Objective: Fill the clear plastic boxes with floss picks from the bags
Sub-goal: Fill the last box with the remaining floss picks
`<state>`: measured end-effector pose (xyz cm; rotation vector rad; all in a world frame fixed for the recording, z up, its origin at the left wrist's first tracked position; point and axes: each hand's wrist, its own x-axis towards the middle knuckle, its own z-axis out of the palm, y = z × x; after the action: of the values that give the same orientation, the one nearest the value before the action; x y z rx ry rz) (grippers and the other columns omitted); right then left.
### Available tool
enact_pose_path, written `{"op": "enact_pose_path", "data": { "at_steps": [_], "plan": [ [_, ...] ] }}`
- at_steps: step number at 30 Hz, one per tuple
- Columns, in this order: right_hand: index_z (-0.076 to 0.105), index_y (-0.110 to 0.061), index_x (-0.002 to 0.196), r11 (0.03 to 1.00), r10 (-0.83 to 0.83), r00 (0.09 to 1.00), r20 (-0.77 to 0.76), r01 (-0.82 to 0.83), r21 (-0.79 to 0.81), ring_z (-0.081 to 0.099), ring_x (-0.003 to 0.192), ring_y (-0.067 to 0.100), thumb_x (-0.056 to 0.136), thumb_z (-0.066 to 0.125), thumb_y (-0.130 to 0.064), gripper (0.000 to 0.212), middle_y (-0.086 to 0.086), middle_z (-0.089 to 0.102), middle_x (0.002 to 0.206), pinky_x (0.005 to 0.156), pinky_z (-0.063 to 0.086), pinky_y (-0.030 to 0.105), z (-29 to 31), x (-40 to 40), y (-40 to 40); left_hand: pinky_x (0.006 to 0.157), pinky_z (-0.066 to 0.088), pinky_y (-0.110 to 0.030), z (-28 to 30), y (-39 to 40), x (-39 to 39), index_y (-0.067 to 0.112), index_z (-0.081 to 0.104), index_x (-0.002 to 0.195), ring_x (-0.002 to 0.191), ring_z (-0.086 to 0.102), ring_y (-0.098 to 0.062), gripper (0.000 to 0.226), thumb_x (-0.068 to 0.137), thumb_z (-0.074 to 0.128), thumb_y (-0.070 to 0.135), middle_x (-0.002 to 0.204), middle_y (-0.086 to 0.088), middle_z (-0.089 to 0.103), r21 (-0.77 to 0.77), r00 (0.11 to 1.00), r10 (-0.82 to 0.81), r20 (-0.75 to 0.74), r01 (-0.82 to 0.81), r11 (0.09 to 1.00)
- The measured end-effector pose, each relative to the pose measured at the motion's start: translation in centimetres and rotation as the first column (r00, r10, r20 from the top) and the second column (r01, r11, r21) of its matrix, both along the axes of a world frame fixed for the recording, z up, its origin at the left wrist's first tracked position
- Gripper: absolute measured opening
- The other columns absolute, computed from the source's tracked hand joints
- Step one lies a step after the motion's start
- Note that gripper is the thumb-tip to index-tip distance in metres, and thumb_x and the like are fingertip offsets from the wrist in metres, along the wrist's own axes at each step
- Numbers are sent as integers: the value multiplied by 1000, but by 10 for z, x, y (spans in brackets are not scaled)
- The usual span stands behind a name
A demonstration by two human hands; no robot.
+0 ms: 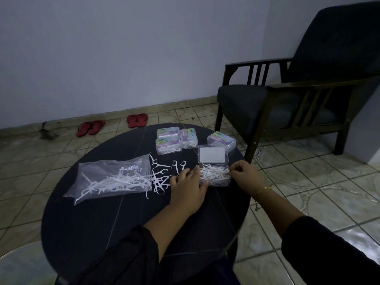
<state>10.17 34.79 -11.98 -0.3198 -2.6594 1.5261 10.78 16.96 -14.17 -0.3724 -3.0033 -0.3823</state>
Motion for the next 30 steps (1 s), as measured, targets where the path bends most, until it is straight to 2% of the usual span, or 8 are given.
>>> {"op": "enact_pose_path", "data": {
  "at_steps": [8,14,18,21,23,25,27,30],
  "plan": [
    [58,-16,91,990,53,999,10,-54,127,45,67,0,90,61,-17,4,-8,52,78,51,29,12,4,2,-1,110,11,-41,1,2,0,18,16,151,142,15,-14,59,101,27,46,154,7,28,9,1000,12,8,-12,1000],
    [56,-16,81,989,42,999,0,-42,142,52,78,12,87,63,-14,9,-4,54,78,57,37,14,1,-1,-7,109,12,-41,0,2,0,19,16,151,142,16,-14,60,100,27,48,154,6,28,-7,1000,17,4,-17,1000],
    [58,-15,83,993,25,1000,-18,-23,119,56,80,16,86,61,-10,6,0,56,81,64,46,21,-1,-1,-10,110,11,-41,5,-2,1,17,13,152,142,13,-14,61,100,25,48,155,5,25,-26,1000,2,6,-2,1000],
    [57,-24,79,984,10,998,-65,2,176,59,85,21,81,62,-17,9,5,59,92,77,53,37,2,-1,-15,110,11,-40,8,-12,2,15,11,152,143,12,-13,60,100,29,42,156,5,24,-22,1000,-2,-9,2,1000],
    [57,-29,86,957,57,997,-57,-38,289,55,97,21,79,63,-25,10,2,58,105,88,49,44,6,-1,-21,110,11,-38,11,-21,2,15,13,151,142,12,-13,61,98,33,34,155,6,26,-16,1000,5,-26,-6,1000],
    [59,-30,102,888,131,991,17,-125,443,44,115,21,81,64,-32,22,-1,50,120,100,40,43,11,-1,-28,109,12,-36,16,-31,1,17,16,151,142,13,-13,61,95,36,30,154,7,28,-25,999,20,-46,-21,999],
    [58,-34,111,816,147,988,56,-153,557,37,125,21,84,63,-39,29,-1,44,132,104,33,40,15,-2,-35,107,12,-36,19,-41,0,20,19,151,141,14,-12,59,95,37,30,154,10,28,-36,998,18,-54,-20,999],
    [57,-36,114,800,133,989,59,-142,584,36,127,21,85,63,-43,30,-1,44,135,103,32,40,18,-4,-40,107,12,-36,21,-48,0,25,21,150,140,16,-11,56,96,38,31,154,13,27,-47,998,-36,-49,34,998]
  ]
}}
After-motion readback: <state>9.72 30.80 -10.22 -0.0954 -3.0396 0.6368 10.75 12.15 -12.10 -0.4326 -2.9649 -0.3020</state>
